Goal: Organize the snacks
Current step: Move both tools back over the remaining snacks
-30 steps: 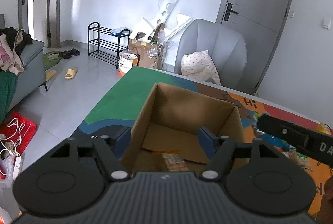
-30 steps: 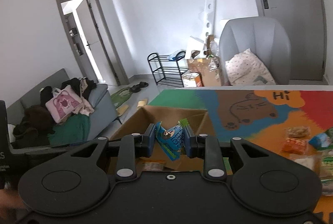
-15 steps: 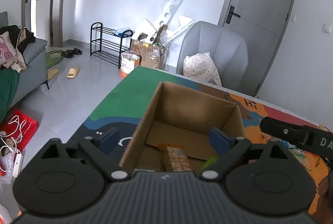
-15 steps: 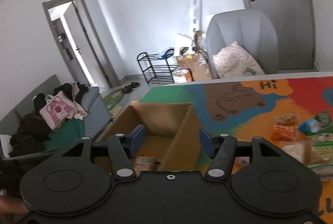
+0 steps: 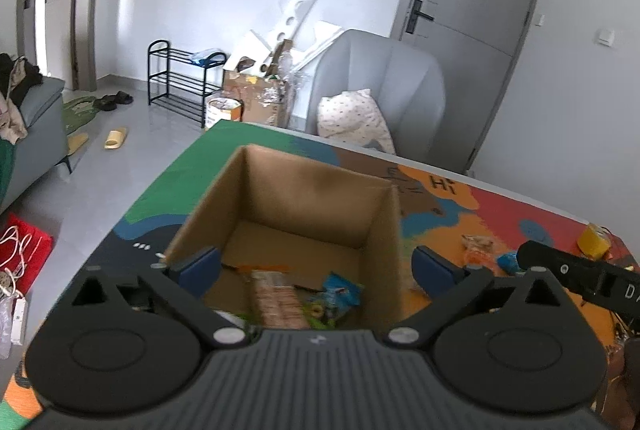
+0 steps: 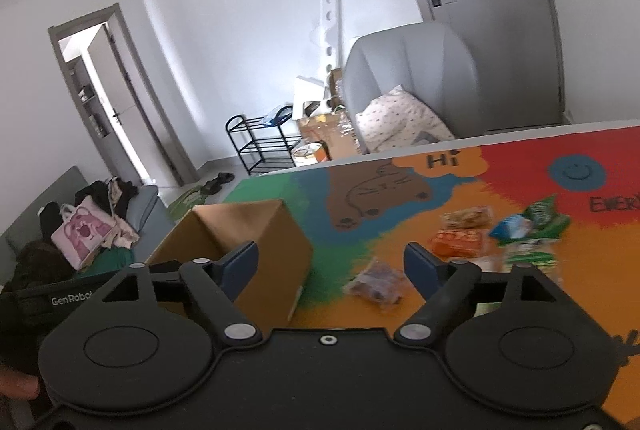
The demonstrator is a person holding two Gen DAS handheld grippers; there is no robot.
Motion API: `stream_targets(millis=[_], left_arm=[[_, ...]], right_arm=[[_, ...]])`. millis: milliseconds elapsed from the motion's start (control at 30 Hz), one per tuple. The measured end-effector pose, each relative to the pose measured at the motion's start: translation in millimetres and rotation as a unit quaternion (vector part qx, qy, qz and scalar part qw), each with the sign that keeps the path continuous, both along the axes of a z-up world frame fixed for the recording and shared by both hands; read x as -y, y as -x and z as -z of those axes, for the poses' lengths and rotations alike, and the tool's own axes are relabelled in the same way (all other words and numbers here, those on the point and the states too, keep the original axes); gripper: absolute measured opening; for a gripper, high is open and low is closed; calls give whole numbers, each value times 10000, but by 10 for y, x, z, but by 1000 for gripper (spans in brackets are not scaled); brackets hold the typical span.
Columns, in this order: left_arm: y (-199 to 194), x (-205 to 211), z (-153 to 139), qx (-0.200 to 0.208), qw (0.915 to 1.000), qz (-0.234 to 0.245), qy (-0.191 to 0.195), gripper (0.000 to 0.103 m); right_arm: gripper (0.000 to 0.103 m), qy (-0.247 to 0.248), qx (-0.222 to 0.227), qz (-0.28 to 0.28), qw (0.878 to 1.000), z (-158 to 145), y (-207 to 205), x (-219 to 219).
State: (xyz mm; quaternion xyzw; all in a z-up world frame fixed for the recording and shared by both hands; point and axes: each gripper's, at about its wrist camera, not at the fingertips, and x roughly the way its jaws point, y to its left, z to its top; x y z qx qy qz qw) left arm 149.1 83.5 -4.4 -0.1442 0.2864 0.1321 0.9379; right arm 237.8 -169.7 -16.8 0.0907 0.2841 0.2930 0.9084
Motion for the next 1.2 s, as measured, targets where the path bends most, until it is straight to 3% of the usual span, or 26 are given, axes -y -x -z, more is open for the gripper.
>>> stream_targets(millis=[700, 1200], left_arm=[[-196, 709, 27, -116, 9978, 651, -31, 103], [-372, 1097, 187, -137, 9956, 921, 39, 103]], right_arm=[[101, -111, -135, 625, 9979, 130, -26, 782], [102, -122, -321, 943, 9949, 345, -147, 1209]])
